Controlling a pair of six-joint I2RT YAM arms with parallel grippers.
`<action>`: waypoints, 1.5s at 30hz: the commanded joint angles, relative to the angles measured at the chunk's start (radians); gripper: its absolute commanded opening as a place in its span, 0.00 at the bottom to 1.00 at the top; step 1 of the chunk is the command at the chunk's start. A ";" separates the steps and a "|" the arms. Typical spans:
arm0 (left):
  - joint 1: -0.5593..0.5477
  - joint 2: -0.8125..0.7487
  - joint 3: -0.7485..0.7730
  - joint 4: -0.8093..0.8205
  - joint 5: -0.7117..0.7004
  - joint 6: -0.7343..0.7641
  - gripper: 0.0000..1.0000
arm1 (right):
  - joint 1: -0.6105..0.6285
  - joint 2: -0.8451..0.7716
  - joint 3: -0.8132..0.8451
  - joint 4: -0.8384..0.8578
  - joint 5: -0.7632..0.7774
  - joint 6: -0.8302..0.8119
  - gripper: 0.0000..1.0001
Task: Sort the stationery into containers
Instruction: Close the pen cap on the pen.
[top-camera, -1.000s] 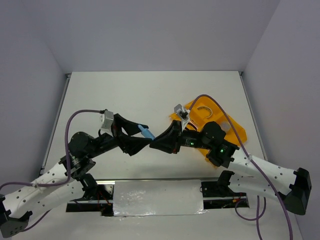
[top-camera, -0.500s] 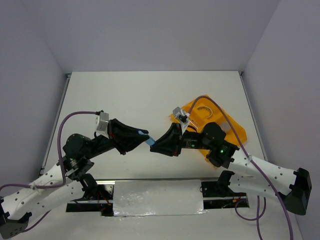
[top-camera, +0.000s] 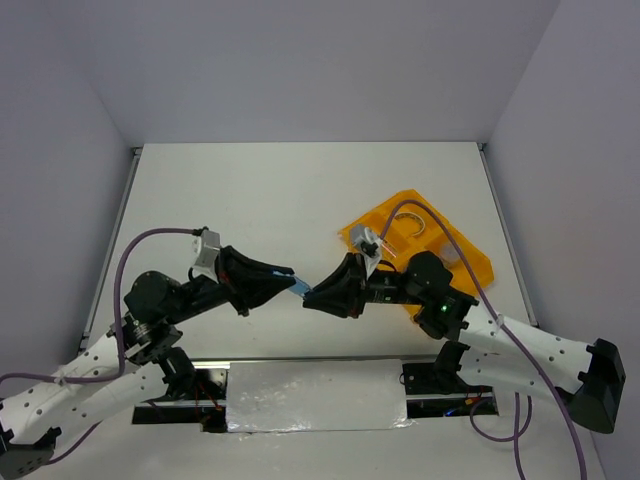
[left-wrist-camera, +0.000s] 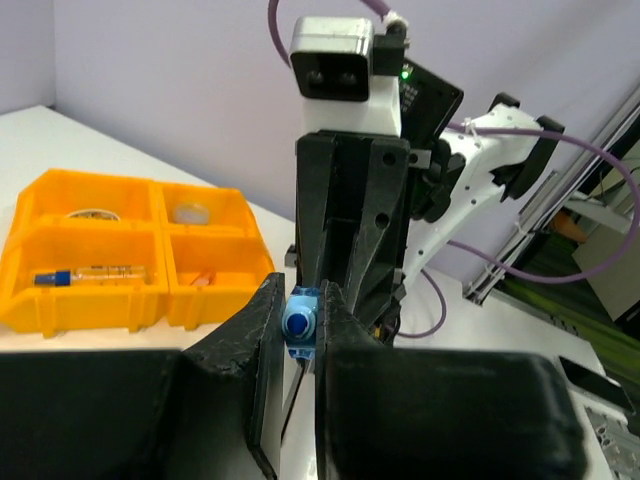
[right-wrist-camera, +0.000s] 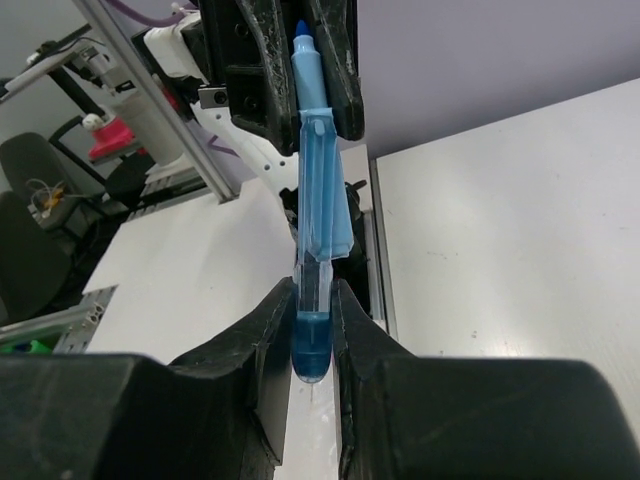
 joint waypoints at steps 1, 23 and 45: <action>0.014 -0.070 0.051 0.069 -0.116 0.065 0.00 | -0.002 -0.058 -0.049 -0.085 -0.015 -0.059 0.00; 0.014 0.054 0.015 0.161 0.028 0.005 0.00 | -0.002 -0.156 0.045 -0.102 0.045 -0.007 0.82; 0.014 0.199 0.011 0.278 0.210 -0.085 0.00 | -0.002 -0.003 0.174 -0.117 0.081 -0.057 0.49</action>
